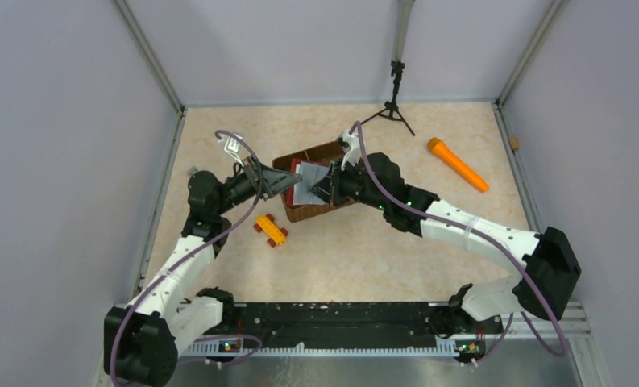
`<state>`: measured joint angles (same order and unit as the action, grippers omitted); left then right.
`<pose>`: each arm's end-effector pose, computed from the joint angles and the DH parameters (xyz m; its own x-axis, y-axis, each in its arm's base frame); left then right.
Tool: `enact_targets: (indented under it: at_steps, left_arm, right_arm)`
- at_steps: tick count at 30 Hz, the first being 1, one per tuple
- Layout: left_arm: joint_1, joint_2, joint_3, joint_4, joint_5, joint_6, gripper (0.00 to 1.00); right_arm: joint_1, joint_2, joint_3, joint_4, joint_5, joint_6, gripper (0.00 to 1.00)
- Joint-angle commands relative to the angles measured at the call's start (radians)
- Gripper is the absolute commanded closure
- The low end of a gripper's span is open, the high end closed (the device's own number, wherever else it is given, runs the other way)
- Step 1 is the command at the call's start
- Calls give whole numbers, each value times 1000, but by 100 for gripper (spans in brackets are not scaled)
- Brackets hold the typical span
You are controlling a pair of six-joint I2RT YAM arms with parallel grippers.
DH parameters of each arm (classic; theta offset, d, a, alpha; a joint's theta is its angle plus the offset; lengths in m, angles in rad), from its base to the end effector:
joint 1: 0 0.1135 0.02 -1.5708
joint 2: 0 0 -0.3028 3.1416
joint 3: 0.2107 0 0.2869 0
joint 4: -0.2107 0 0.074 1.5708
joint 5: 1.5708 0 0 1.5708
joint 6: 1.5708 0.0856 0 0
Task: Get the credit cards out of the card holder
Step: Remove the credit card from the card holder.
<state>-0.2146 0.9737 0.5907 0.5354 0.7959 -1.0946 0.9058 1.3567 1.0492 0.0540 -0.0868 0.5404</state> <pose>0.2456 -0.1161 0.3350 -0.6777 -0.4887 -0.5495 0.5164 0.2157 -0.8287 0.2382 0.3157 0.3417 -0.5627 0.1131 -0.8189 -0.6370 0.5720 0.5167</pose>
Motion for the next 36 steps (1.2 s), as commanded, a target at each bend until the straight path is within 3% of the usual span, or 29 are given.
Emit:
enact_targets:
  at_steps: [1, 7, 9, 23, 28, 32, 36]
  left_arm:
    - [-14, -2, 10, 106, 37, -28, 84]
    - [-14, -3, 7, 96, 44, -25, 92]
    - [-14, -6, 3, 95, 42, -24, 100]
    - [-14, -5, -3, 103, 34, -35, 100]
    - [-14, 0, -11, 117, 27, -43, 100]
    - [-13, 4, -12, 125, 26, -47, 100]
    - [-14, 13, -15, 151, 33, -65, 100]
  right_arm:
    - [15, -45, 6, 6, 30, 4, 100]
    - [10, -69, -11, 17, 44, 18, 100]
    - [-1, -75, -23, 11, 51, 34, 100]
    - [-83, -122, -107, 44, -29, 94, 100]
    - [-83, -160, -146, 132, -109, 80, 43]
    - [-80, -153, -143, 156, -160, 70, 26]
    - [-57, -122, -119, 161, -175, 61, 21]
